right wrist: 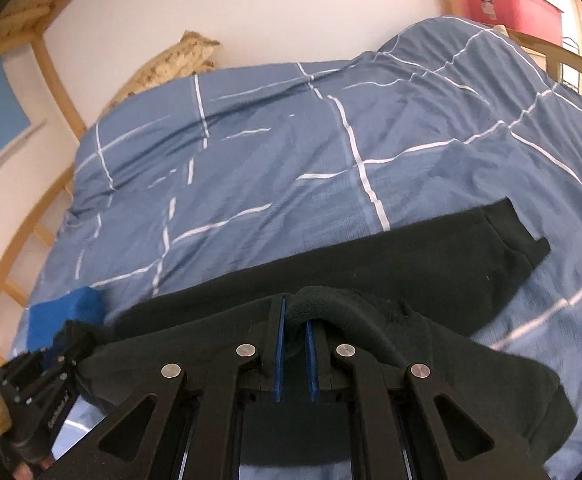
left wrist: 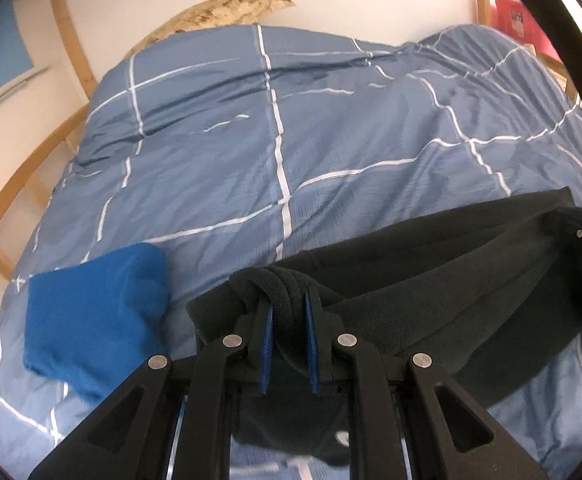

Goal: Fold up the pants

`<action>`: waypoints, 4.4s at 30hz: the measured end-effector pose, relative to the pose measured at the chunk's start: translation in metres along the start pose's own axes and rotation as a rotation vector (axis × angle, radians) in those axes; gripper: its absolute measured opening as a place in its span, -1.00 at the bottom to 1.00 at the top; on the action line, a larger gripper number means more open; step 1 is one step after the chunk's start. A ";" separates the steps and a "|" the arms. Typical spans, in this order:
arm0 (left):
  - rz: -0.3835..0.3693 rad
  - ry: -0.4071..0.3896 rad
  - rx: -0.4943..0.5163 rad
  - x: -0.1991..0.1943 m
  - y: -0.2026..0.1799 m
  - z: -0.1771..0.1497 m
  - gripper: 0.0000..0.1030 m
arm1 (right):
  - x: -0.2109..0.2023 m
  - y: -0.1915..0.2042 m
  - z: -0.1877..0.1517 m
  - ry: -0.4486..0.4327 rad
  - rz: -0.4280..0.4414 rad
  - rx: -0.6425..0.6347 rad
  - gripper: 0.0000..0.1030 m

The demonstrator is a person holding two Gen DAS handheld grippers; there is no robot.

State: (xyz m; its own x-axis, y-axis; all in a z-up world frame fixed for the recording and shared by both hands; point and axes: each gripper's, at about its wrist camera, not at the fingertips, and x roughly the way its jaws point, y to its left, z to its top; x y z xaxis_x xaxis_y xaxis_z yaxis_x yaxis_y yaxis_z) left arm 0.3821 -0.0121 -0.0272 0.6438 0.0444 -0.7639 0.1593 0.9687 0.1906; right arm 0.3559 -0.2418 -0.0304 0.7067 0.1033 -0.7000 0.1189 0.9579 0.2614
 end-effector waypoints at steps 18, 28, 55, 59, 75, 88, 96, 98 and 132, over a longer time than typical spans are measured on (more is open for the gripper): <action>-0.034 0.075 0.033 0.076 0.010 0.025 -0.65 | 0.099 0.016 0.029 0.128 -0.065 -0.072 -0.81; 0.020 0.050 0.016 0.078 0.002 0.025 -0.58 | 0.126 0.009 0.028 0.211 -0.054 -0.063 -0.68; -0.032 -0.145 0.064 -0.054 -0.023 0.020 0.42 | 0.005 0.006 0.052 0.156 0.000 -0.220 0.00; -0.097 -0.172 0.105 -0.082 -0.059 -0.002 0.42 | -0.030 -0.005 0.032 0.143 0.028 -0.289 0.00; -0.413 -0.156 0.210 -0.083 -0.206 -0.070 0.41 | -0.089 -0.107 -0.046 0.056 -0.027 -0.309 0.00; -0.517 -0.029 0.134 -0.027 -0.247 -0.070 0.25 | -0.043 -0.190 -0.078 0.116 0.074 -0.048 -0.24; -0.552 0.041 0.072 -0.004 -0.254 -0.058 0.03 | -0.014 -0.198 -0.080 0.159 0.165 0.026 -0.39; -0.578 0.065 0.054 0.002 -0.255 -0.056 -0.21 | -0.010 -0.200 -0.080 0.172 0.180 0.042 -0.41; -0.451 0.042 0.333 0.039 -0.344 0.111 -0.51 | 0.018 -0.236 0.041 0.029 0.037 0.202 -0.76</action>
State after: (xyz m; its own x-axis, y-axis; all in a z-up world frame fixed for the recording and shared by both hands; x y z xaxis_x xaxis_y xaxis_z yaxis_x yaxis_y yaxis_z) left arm 0.4357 -0.3709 -0.0545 0.4281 -0.3399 -0.8374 0.6436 0.7651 0.0185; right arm 0.3693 -0.4766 -0.0776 0.6929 0.1478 -0.7058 0.2328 0.8805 0.4129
